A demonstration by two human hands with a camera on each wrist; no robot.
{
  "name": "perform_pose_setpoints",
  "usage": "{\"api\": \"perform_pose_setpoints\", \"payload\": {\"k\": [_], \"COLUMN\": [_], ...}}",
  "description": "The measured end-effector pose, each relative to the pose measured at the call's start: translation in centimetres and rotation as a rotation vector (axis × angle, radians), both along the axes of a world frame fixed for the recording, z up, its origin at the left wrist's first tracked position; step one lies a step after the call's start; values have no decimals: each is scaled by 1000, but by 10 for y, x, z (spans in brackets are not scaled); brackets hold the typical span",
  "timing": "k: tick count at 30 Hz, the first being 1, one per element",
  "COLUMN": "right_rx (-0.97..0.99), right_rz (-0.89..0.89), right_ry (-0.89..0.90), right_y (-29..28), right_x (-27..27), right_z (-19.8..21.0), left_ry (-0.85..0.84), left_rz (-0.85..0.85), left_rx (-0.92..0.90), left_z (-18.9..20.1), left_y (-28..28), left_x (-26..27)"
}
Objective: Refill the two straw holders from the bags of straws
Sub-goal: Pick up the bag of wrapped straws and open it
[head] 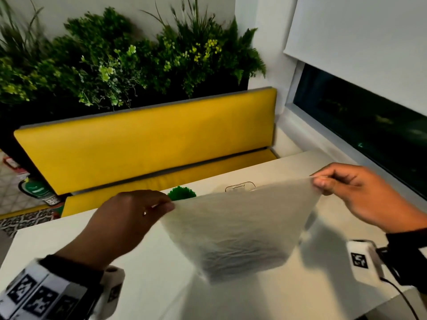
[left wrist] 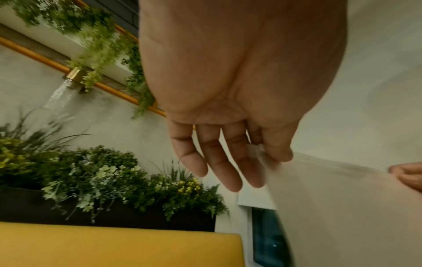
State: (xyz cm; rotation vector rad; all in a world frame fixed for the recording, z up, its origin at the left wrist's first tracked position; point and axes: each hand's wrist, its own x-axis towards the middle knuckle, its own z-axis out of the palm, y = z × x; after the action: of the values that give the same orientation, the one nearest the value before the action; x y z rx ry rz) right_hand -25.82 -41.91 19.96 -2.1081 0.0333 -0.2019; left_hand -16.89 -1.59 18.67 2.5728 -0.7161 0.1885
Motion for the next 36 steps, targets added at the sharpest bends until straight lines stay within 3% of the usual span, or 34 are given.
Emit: {"api": "perform_pose_setpoints", "payload": {"k": [4, 8, 10, 15, 19, 22, 26, 29, 31, 33, 36], "right_rx": [-82, -545, -644, -548, -380, -404, -252, -128, -66, -45, -181], "right_rz": [13, 87, 147, 160, 200, 201, 97, 106, 130, 163, 164], "right_ry": [104, 122, 241, 360, 455, 413, 357, 294, 263, 257, 223], "right_y": [-14, 14, 33, 55, 78, 89, 89, 90, 91, 90, 89], "right_x": [-6, 8, 21, 29, 14, 11, 14, 16, 17, 21, 23], "right_z": [-2, 14, 17, -3, -23, -41, -45, -36, -31, -31, -31], "left_ry": [58, 53, 29, -221, -195, -208, -362, -512, -479, -437, -410], "left_rz": [6, -91, -126, -125, -101, -112, -62, -302, -429, -436, -442], "left_rx": [8, 31, 33, 116, 112, 119, 150, 171, 256, 305, 308], "left_z": [0, 5, 6, -3, -12, -15, -7, -11, -25, -36, -36], "left_y": [-10, -31, -36, -48, -59, -58, -64, -80, -89, -94, -96], "left_x": [7, 15, 22, 23, 12, 14, 8, -16, -22, -20, -25]}}
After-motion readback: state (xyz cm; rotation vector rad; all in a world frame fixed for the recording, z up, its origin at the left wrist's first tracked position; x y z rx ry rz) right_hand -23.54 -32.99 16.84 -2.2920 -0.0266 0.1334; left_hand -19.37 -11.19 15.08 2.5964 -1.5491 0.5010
